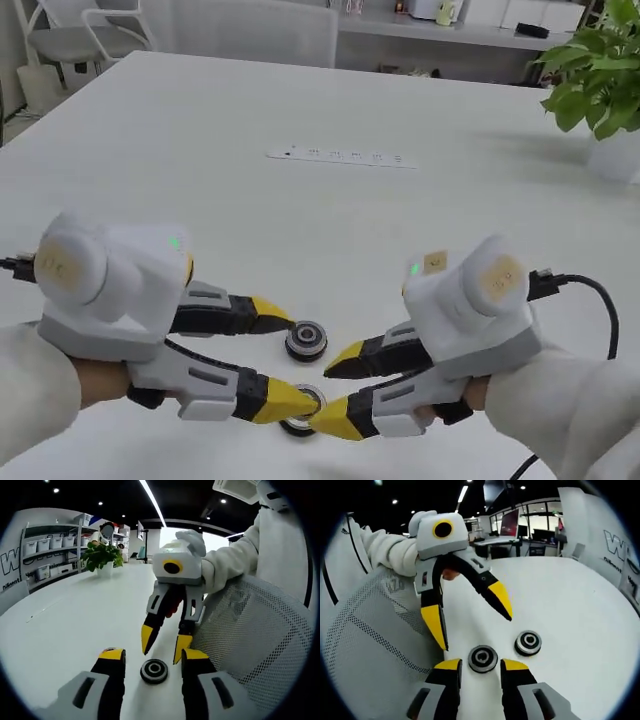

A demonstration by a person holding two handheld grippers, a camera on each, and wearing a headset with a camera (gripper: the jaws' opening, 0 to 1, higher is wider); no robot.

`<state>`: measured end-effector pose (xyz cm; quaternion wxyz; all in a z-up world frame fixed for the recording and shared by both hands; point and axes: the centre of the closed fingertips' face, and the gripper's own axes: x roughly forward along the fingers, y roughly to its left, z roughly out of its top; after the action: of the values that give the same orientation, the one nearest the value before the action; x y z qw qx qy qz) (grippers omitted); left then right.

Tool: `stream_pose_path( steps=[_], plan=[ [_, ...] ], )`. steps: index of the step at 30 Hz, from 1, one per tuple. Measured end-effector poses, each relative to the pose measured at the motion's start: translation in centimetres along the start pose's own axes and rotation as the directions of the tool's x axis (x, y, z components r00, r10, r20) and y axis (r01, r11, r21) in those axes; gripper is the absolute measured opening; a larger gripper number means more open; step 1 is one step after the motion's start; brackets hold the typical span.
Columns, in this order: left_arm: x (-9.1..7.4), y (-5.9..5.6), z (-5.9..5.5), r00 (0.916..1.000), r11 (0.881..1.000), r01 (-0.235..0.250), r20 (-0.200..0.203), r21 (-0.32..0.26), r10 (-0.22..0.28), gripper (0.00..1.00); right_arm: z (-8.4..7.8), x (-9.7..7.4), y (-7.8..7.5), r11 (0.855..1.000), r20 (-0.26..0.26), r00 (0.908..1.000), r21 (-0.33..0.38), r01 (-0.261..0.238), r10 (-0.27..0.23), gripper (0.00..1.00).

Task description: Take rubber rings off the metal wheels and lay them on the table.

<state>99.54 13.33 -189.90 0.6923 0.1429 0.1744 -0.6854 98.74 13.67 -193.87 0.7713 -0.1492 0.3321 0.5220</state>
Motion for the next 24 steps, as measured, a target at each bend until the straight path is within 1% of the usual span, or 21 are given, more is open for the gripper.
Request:
stream_pose_path(
  steps=[3,6,8,10,13,17,19,21,22,24],
  plan=[
    [0.4,-0.3,-0.5,0.9998,0.999,0.005,-0.022,0.032,-0.005,0.35,-0.4,0.3,-0.1,1.000,-0.017,0.9998,-0.012,0.004,-0.004,0.26],
    [0.9,-0.5,-0.8,0.9995,0.999,0.016,-0.028,0.034,-0.015,0.29,-1.0,0.6,-0.1,1.000,-0.040,0.9992,-0.024,0.004,-0.005,0.25],
    [1.0,-0.5,-1.0,0.9994,0.999,0.017,-0.032,0.036,-0.016,0.25,-1.0,0.6,-0.1,1.000,-0.043,0.9991,-0.029,0.005,-0.006,0.23],
    [1.2,-0.4,-1.4,0.9989,0.999,0.016,-0.045,0.046,-0.014,0.22,-1.0,0.6,-0.2,1.000,-0.041,0.9991,-0.027,0.007,-0.008,0.23],
    [1.4,-0.3,-2.3,0.9973,0.998,0.021,-0.072,0.055,-0.017,0.19,-1.1,0.8,-0.3,1.000,-0.044,0.9990,-0.025,0.009,-0.011,0.22],
    [1.7,-0.1,-2.8,0.9962,0.998,0.017,-0.086,0.056,-0.012,0.16,-1.3,0.9,-0.3,0.999,-0.052,0.9986,-0.033,0.009,-0.011,0.20],
    [1.9,-0.1,-3.3,0.9942,0.997,0.013,-0.107,0.075,-0.004,0.14,-1.4,1.0,-0.3,0.999,-0.053,0.9985,-0.031,0.006,-0.008,0.20],
    [2.1,-0.1,-3.7,0.9917,0.996,0.019,-0.129,0.089,-0.007,0.13,-1.5,1.0,-0.3,0.999,-0.058,0.9983,-0.032,0.005,-0.007,0.20],
    [2.1,-0.1,-3.4,0.9940,0.996,0.014,-0.109,0.087,-0.004,0.12,-1.5,1.1,-0.3,1.000,-0.058,0.9983,-0.031,0.004,-0.006,0.19],
    [2.0,-0.1,-3.5,0.9932,0.997,0.016,-0.117,0.081,-0.007,0.11,-1.5,1.1,-0.3,1.000,-0.057,0.9984,-0.028,0.005,-0.007,0.19]
  ],
)
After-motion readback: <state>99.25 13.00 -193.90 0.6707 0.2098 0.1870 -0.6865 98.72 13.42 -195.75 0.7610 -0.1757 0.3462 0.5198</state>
